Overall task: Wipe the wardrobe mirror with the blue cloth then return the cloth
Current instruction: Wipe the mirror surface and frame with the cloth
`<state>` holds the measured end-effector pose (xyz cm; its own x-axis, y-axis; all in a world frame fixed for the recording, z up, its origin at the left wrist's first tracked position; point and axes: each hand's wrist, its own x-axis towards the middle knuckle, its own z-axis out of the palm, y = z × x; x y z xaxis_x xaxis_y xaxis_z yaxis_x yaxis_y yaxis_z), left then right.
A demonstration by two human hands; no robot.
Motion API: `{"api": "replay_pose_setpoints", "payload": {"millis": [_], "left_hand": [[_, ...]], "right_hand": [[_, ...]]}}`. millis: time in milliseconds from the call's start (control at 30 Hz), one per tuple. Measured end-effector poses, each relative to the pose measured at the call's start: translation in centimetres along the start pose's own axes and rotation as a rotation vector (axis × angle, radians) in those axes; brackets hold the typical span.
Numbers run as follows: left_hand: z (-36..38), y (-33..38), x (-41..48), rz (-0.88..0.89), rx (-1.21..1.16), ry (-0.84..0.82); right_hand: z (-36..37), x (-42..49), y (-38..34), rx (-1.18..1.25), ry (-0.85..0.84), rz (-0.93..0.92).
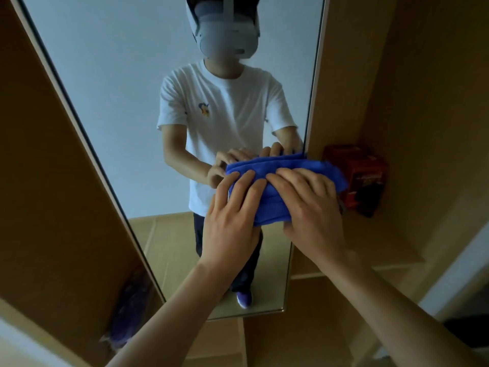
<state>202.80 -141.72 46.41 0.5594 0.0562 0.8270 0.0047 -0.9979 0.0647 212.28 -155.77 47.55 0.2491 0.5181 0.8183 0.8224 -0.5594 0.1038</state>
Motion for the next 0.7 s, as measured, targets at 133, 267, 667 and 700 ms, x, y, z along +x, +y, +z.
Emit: {"api": "replay_pose_setpoints", "payload": {"millis": [133, 267, 667, 700], "left_hand": [[1.7, -0.4, -3.5, -0.007, -0.011, -0.065], [3.4, -0.4, -6.6, -0.041, -0.027, -0.136], [9.1, -0.8, -17.6, -0.131, -0.04, -0.509], [9.5, -0.8, -18.4, -0.142, -0.043, -0.527]], "right_hand": [[2.0, -3.6, -0.6, 0.02, -0.101, 0.025], [4.1, -6.7, -1.1, 0.041, -0.136, 0.052], [10.5, -18.5, -2.9, 0.105, -0.471, 0.061], [11.1, -19.4, -3.1, 0.11, -0.493, 0.068]]}}
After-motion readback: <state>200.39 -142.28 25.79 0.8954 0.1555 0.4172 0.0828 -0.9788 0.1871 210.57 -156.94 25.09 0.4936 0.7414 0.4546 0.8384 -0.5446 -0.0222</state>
